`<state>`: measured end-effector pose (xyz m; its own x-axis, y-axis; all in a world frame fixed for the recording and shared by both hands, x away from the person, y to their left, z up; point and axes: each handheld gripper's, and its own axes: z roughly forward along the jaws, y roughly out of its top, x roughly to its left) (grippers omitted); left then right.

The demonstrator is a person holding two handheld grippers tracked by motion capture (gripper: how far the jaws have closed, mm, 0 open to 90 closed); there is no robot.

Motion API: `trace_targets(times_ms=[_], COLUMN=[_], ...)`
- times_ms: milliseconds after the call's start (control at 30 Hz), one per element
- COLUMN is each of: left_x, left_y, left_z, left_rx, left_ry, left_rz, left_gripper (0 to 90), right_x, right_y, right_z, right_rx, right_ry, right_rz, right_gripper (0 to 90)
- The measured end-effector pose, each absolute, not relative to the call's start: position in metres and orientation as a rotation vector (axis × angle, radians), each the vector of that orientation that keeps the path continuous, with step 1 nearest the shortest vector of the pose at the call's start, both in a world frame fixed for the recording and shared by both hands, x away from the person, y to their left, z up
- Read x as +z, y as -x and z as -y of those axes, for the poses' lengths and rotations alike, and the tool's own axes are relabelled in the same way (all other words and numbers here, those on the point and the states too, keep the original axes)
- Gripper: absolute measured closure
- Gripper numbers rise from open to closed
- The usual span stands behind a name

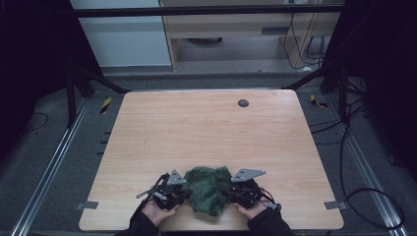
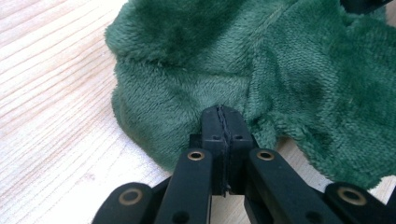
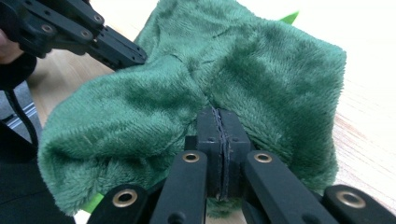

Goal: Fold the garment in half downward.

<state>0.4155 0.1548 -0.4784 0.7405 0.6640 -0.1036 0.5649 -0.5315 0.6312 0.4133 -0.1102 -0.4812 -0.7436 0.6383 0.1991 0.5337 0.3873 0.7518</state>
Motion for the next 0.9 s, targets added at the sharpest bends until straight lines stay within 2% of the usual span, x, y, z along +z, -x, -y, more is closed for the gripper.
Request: trace_targets(times_ms=[267, 533, 733, 900], left_x=[-0.462, -0.452, -0.455, -0.460], left_y=[-0.415, -0.424, -0.431, -0.437], left_z=[-0.166, -0.191, -0.210, -0.222], left_rx=[0.245, 0.315, 0.367, 0.411], left_ry=[-2.196, -2.113, -2.082, -2.068], left_rz=[-0.934, -1.016, -1.071, -1.113], left_gripper=[84.5, 78.6, 67.6, 59.3], right_x=[-0.470, -0.459, -0.463, -0.467], right_y=[-0.415, -0.423, -0.433, -0.440], right_z=[0.115, 0.141, 0.167, 0.185], right_rx=[1.357, 1.372, 1.262, 1.211], right_ry=[-1.066, -1.137, -1.232, -1.306], right_rz=[-2.458, -2.322, -2.226, -2.162], right_gripper=[87.0, 80.9, 64.6, 56.5])
